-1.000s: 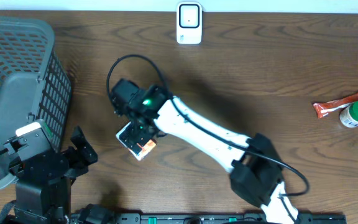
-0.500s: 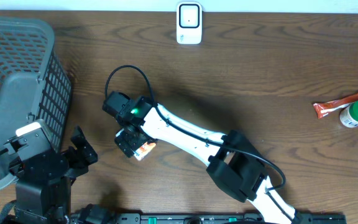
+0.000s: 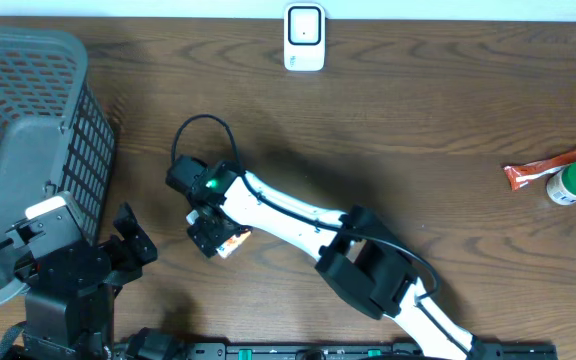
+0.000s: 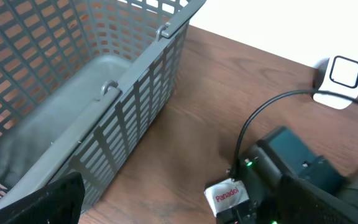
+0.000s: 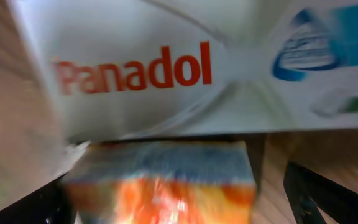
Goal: Scan the item barcode
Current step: 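Reach the right gripper to the orange Kleenex pack and grasp it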
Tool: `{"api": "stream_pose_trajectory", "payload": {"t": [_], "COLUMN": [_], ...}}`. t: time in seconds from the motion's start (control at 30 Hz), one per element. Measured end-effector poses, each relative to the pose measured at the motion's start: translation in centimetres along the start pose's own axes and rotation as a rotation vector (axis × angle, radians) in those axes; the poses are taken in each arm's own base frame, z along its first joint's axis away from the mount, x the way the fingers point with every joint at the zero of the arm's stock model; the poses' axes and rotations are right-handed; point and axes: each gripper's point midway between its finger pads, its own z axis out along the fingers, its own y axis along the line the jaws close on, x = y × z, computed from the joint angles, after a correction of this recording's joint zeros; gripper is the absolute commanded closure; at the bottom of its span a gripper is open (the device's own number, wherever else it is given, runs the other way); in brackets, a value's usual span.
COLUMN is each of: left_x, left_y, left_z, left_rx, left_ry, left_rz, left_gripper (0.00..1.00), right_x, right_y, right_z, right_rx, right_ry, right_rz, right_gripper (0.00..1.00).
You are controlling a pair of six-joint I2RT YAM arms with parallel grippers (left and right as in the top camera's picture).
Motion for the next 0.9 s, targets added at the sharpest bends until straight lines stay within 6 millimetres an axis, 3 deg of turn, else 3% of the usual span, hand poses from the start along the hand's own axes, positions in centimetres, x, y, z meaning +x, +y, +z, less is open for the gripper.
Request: {"api": "stream_pose_trajectory", "payload": {"t": [0.17,0.33,0.8,0.9], "left_x": [0.0,0.0,0.0,0.0], "left_y": [0.0,0.0,0.0,0.0], "left_z": [0.0,0.0,0.0,0.0], "left_rx": [0.000,0.000,0.000,0.000], "left_ry": [0.000,0.000,0.000,0.000], "left_rz": [-0.001,0.000,0.000,0.000], "left_gripper": [0.02,0.02,0.02,0.02], "right_x": [0.1,0.2,1.1,1.6], "right_y": [0.2,0.3,0.1,-0.1], "right_z": [0.2,0.2,0.2,0.2], "right_rx": [0.020,0.023,0.028,0.020], "right_ry": [-0.001,-0.001,0.036,0.064], "right_rz": [-0.012,-0.010,-0.002,0.007], "right_gripper": [0.01,0.19,0.23,0.27]}}
